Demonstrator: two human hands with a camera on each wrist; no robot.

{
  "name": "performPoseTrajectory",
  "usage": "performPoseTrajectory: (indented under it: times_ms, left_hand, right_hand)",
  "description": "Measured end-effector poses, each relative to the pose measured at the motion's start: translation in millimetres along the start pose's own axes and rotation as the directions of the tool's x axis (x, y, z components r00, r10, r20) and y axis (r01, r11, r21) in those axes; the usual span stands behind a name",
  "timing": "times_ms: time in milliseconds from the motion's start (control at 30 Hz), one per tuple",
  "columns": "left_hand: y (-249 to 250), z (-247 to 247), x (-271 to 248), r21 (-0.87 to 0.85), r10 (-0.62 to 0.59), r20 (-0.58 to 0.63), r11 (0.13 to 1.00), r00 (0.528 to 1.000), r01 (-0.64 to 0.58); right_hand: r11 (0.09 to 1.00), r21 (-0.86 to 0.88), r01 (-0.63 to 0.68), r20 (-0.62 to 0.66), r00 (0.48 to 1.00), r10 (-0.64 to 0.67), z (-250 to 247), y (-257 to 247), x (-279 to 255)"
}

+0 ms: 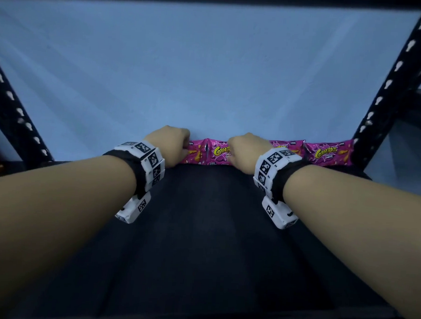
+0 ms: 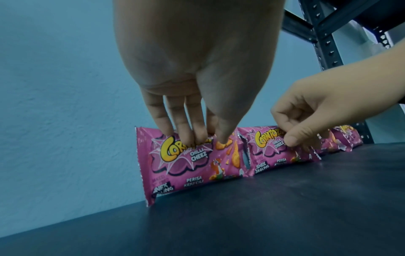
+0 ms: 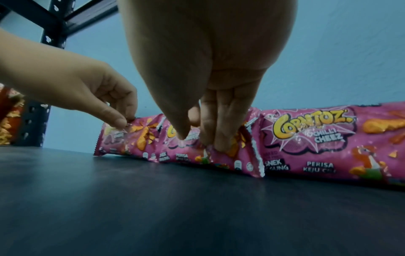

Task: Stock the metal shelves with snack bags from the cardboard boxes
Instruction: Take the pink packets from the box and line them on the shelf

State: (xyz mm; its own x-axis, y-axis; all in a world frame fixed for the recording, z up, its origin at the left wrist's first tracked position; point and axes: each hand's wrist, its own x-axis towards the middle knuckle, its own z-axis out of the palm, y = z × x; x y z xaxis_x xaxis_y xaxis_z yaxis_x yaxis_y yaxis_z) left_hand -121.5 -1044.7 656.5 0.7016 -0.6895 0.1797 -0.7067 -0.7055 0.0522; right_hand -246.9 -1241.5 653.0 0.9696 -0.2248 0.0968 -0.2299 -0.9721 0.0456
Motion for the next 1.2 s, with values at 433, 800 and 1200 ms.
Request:
performPoseTrajectory:
  times_ms: [433,800,1200]
  left_hand:
    - [11,1,-28,0.004,-0.06,0.085,0.998,0.995,0.06]
    - [15,-31,-106,-0.112,0.039,0.162,0.993,0.986,-0.021]
    - [34,-10,-299,-0.431,0.15,0.028,0.894,0.988,-0.123]
  right_hand:
    - [0.991,0.12,-0.067,0.156,0.987,0.048,8,7,-36]
    - [0.952,0.286,-0.111,0.118,0.99,0.08,-31,-18,-99]
    - [0.735,0.677,-0.029,-0.23,0.941,0.249,8,-131,-272]
